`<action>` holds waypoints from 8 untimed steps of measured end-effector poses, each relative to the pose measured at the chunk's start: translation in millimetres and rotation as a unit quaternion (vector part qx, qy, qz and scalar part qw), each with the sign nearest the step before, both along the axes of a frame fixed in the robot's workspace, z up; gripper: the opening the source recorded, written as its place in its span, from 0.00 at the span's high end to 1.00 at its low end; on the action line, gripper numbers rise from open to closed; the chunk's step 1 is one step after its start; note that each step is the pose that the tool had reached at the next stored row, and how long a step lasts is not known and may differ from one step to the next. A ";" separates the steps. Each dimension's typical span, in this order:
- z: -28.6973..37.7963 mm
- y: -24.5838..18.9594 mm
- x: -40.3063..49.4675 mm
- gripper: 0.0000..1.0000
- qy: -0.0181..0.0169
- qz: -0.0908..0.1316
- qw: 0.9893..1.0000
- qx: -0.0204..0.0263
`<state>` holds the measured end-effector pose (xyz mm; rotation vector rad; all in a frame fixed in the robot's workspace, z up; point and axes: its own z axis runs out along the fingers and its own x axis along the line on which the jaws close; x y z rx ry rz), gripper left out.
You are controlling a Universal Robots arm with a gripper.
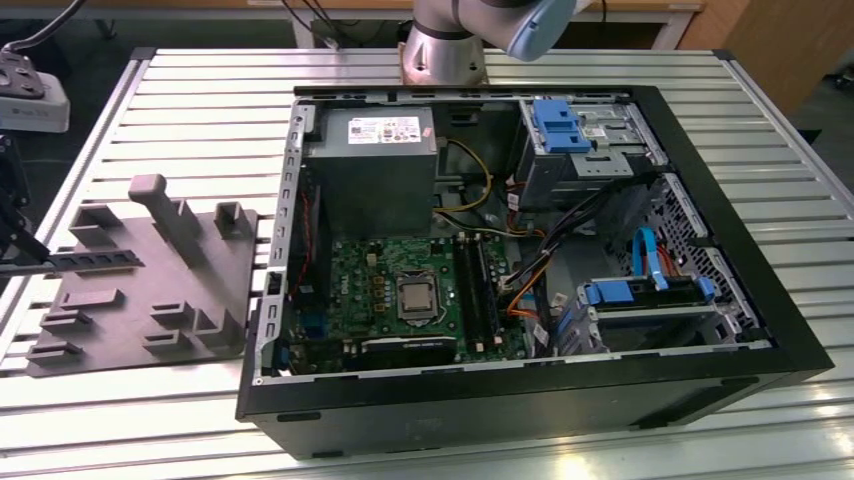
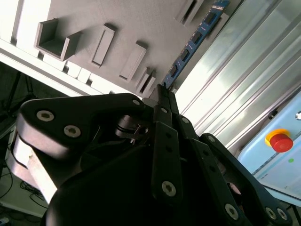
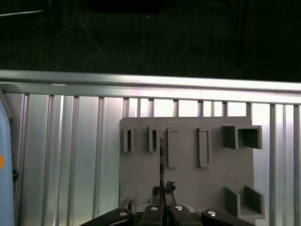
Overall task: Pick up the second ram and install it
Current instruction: 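Pick up the second ram and move it above second insertion slot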
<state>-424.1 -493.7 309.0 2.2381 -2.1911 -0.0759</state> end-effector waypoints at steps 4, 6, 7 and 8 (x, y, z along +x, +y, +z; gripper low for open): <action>5.0 0.0 0.0 0.88 0.000 0.000 1.000 0.000; 7.4 0.0 0.0 0.88 0.000 0.000 1.000 0.000; 8.6 0.0 0.0 0.88 0.000 0.000 1.000 0.000; 9.9 0.0 0.0 0.88 0.000 0.000 1.000 0.000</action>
